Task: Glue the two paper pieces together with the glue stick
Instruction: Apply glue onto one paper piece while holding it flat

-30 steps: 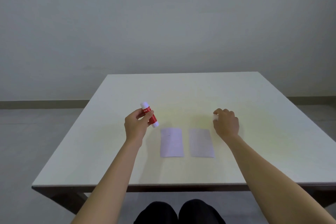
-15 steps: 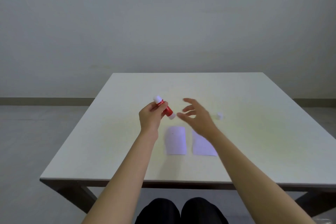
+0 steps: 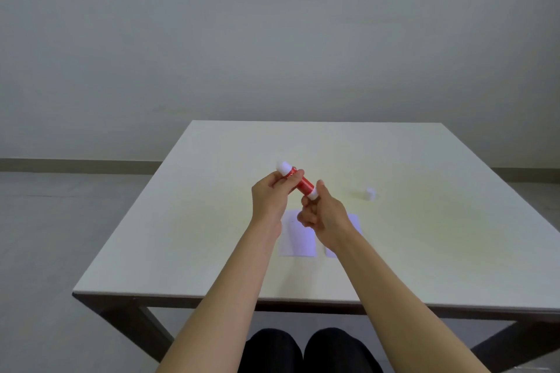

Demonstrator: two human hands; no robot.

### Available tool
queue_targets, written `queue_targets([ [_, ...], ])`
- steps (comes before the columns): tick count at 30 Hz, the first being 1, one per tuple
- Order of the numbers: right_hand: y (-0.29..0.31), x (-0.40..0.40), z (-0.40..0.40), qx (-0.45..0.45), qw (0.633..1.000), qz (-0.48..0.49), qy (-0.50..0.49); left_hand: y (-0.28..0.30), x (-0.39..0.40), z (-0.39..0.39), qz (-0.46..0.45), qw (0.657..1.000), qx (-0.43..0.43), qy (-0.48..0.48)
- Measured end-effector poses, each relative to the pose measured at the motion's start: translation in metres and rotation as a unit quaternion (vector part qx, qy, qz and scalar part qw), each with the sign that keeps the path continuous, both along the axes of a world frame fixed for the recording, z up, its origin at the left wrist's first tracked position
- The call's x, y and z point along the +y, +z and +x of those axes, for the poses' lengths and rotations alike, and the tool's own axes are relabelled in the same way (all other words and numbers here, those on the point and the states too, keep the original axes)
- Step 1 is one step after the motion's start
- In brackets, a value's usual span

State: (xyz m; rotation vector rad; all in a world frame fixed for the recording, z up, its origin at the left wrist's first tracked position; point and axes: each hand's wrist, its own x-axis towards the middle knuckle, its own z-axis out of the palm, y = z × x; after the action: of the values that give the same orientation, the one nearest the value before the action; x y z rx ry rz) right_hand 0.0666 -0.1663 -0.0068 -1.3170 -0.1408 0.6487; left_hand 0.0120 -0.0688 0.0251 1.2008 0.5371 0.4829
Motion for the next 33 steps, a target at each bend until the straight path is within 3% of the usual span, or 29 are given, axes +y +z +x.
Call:
queue_targets([
  [2, 0.001, -0.001, -0.001, -0.066, 0.997, -0.049, -0.003, 0.002, 0.002, 0.0, 0.001, 1.0, -0.004, 0.0],
  [4, 0.001, -0.001, -0.002, -0.111, 0.994, -0.007, 0.006, 0.004, 0.007, 0.001, 0.003, 1.0, -0.006, 0.013],
  [8, 0.005, 0.0, -0.002, -0.068, 0.991, 0.117, 0.014, 0.006, 0.01, 0.001, 0.008, 1.0, -0.013, 0.02],
  [13, 0.015, 0.005, -0.006, 0.065, 0.998, 0.014, -0.011, 0.002, 0.012, -0.002, 0.015, 1.0, -0.026, -0.006],
  [16, 0.017, 0.007, -0.005, 0.017, 1.0, -0.022, -0.012, 0.001, 0.012, -0.003, -0.005, 1.0, -0.03, -0.002],
  [20, 0.019, 0.007, -0.008, -0.046, 0.995, 0.087, 0.002, 0.004, 0.017, -0.002, -0.011, 0.999, -0.036, 0.013],
  [22, 0.017, 0.006, -0.008, -0.028, 0.995, 0.097, 0.001, 0.004, 0.017, -0.002, -0.007, 0.999, -0.042, 0.004],
  [27, 0.019, 0.007, -0.007, 0.031, 0.999, 0.022, -0.013, 0.002, 0.017, -0.005, -0.012, 0.998, -0.059, -0.028],
  [30, 0.017, 0.006, -0.007, 0.051, 0.99, 0.129, 0.022, -0.001, 0.018, -0.004, -0.005, 0.997, -0.06, -0.055],
  [33, 0.017, 0.002, -0.005, 0.083, 0.974, 0.212, 0.009, -0.002, 0.022, -0.002, 0.072, 0.988, -0.057, -0.127],
])
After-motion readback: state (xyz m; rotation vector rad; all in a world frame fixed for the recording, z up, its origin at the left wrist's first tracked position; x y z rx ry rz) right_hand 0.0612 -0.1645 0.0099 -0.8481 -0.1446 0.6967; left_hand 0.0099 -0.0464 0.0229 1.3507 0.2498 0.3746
